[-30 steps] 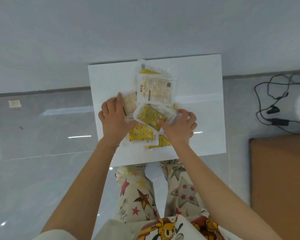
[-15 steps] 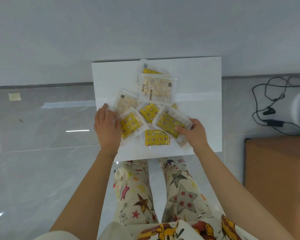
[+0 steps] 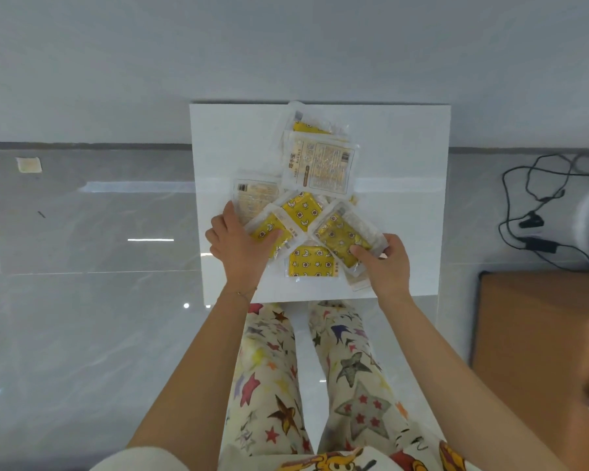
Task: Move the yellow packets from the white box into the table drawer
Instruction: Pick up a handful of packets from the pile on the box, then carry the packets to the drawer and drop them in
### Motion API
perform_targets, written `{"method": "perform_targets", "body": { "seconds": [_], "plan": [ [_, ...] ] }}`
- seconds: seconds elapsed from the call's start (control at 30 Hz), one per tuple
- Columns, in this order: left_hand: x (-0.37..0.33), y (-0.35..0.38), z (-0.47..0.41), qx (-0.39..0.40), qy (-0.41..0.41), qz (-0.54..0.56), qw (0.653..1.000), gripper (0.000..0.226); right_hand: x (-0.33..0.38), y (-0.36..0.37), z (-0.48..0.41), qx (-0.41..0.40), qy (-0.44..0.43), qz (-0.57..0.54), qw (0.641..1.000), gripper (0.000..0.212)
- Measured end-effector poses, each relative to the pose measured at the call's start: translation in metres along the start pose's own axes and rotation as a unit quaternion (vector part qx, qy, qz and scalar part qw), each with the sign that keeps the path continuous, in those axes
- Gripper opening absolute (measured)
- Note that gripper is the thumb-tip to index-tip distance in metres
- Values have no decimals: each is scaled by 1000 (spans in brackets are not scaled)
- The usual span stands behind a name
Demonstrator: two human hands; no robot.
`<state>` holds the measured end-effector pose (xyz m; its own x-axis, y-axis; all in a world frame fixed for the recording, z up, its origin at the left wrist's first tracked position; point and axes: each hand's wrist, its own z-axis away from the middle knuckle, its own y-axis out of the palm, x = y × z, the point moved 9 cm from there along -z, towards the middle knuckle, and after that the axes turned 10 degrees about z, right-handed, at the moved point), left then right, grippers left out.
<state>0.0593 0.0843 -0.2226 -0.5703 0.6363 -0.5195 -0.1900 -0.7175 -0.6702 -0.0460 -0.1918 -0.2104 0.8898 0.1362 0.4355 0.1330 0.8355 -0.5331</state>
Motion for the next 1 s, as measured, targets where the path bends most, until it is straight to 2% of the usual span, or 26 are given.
{"method": "perform_targets", "body": {
  "seconds": [0.13, 0.23, 0.37, 0.47, 0.6, 0.77, 0.83, 1.0],
  "plan": [
    [1, -5, 2, -5, -11, 6, 1000, 68, 16, -1, 6, 36, -20, -36, 999, 28],
    [2, -15, 8, -2, -17, 101, 995, 43, 36, -6, 14, 56, -37, -76, 995, 22],
    [6, -49, 25, -55, -67, 181, 980, 26, 62, -10, 25, 78, -17, -148, 986, 24],
    [5, -77, 41, -70, -92, 268, 956, 27, 87, -14, 39, 112, -9, -182, 977, 22],
    [-16, -122, 64, -59, -85, 406, 908, 28, 140, -27, 73, 165, -60, -164, 971, 29],
    [-43, -199, 109, -76, -39, 498, 863, 32, 210, -37, 137, 216, -156, -94, 959, 46],
    [-45, -225, 130, -88, -34, 520, 849, 36, 232, -35, 165, 220, -207, -35, 953, 50],
    [-19, -296, 185, -158, -40, 542, 824, 49, 281, -2, 253, 236, -337, 86, 907, 59]
  ]
}}
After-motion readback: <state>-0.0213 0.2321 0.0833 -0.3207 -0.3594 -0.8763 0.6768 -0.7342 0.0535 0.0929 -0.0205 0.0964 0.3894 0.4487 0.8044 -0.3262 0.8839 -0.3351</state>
